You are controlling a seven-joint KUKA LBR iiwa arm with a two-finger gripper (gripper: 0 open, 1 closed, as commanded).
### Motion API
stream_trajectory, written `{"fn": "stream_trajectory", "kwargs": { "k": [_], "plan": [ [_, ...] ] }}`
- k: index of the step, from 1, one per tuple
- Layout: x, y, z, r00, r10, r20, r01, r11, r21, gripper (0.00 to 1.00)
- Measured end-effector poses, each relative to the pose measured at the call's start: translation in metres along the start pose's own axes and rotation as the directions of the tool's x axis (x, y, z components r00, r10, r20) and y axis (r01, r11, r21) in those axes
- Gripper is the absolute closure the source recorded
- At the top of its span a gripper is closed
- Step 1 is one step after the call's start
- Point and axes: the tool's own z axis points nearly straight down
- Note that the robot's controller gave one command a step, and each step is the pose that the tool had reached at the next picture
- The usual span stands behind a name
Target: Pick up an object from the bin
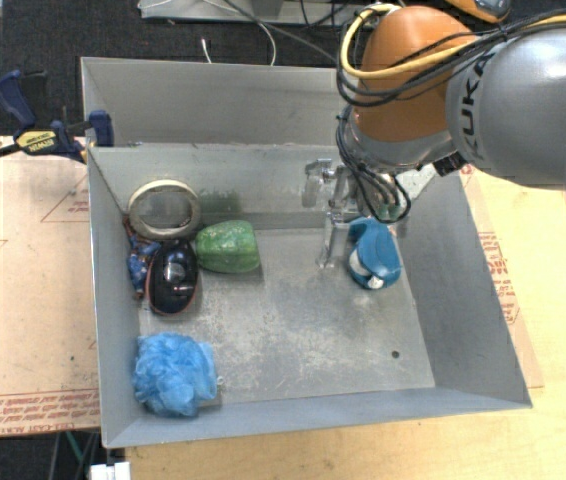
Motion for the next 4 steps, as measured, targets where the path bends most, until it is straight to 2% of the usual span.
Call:
{"fn": "stream_trajectory", "kwargs": {
  "k": [1, 2, 3, 4],
  "plan": [
    [-0.001, 0.0, -0.005, 1.0, 0.001, 0.008, -0.001, 1.0, 0.0, 0.0],
    [-0.002, 0.076, 0.041, 0.995, 0.1, 0.004, -0.1, 0.995, -0.003, 0.0],
    [-0.003, 0.071, 0.064, 0.999, -0.036, 0.015, 0.036, 0.999, 0.003, 0.0],
    [0.001, 0.091, 0.06, 0.961, 0.275, 0.008, -0.275, 0.961, -0.004, 0.0]
  ]
}}
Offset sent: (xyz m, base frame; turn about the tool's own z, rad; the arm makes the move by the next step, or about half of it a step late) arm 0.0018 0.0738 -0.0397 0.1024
